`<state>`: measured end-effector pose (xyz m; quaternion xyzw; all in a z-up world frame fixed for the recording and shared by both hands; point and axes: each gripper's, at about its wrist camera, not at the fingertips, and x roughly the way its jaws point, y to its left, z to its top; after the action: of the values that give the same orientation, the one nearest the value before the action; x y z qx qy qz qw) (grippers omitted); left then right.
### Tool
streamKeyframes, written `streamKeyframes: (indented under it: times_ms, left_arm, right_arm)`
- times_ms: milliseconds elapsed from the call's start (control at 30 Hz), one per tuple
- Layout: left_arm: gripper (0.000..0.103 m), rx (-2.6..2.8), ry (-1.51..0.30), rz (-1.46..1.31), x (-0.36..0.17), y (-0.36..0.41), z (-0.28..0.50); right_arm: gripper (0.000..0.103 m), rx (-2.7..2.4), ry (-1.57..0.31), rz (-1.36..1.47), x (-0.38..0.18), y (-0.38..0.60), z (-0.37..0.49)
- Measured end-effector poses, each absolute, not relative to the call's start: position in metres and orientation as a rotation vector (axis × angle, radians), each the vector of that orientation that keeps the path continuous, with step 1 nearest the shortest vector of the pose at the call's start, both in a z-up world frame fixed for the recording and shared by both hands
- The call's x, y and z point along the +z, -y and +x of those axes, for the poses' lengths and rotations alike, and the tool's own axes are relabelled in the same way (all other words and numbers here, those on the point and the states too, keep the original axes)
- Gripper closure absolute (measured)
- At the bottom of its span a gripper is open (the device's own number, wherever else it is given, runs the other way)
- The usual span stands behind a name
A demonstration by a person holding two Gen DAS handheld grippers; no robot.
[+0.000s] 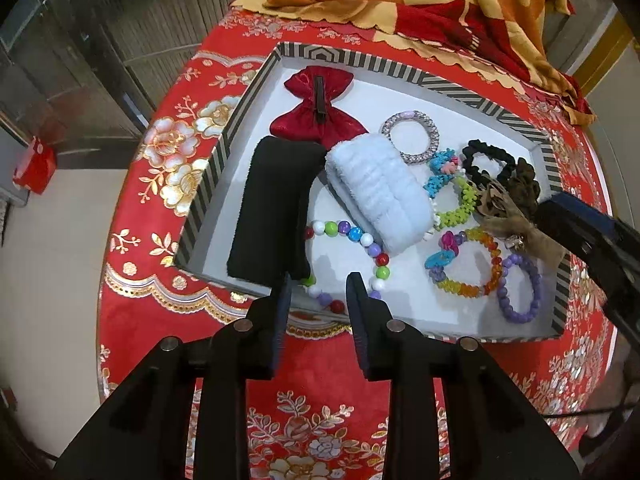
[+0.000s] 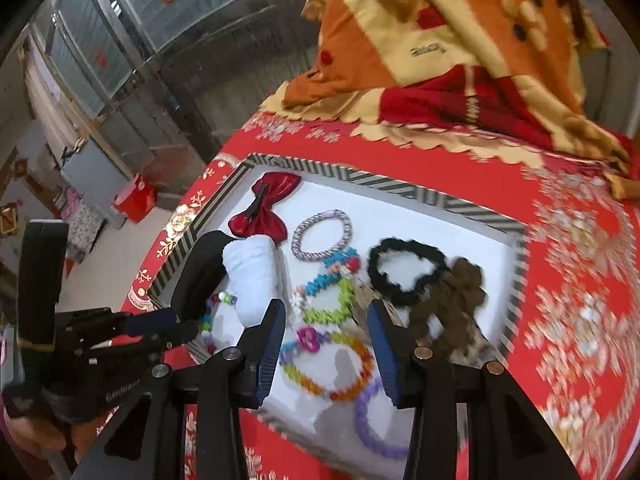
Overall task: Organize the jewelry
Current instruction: 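Open both grippers and withdraw them from the tray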
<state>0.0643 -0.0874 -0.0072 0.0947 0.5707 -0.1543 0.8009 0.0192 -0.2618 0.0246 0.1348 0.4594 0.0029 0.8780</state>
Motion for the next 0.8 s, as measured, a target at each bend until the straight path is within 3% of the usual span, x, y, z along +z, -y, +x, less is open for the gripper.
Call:
streamKeyframes:
  times_ms: [800]
  left_arm:
    - [0.074, -0.368, -1.116, 0.251, 0.029, 0.083, 0.015]
  right_arm:
    - [0.062, -0.153, -0.943, 0.323, 0.039, 0.236, -0.061]
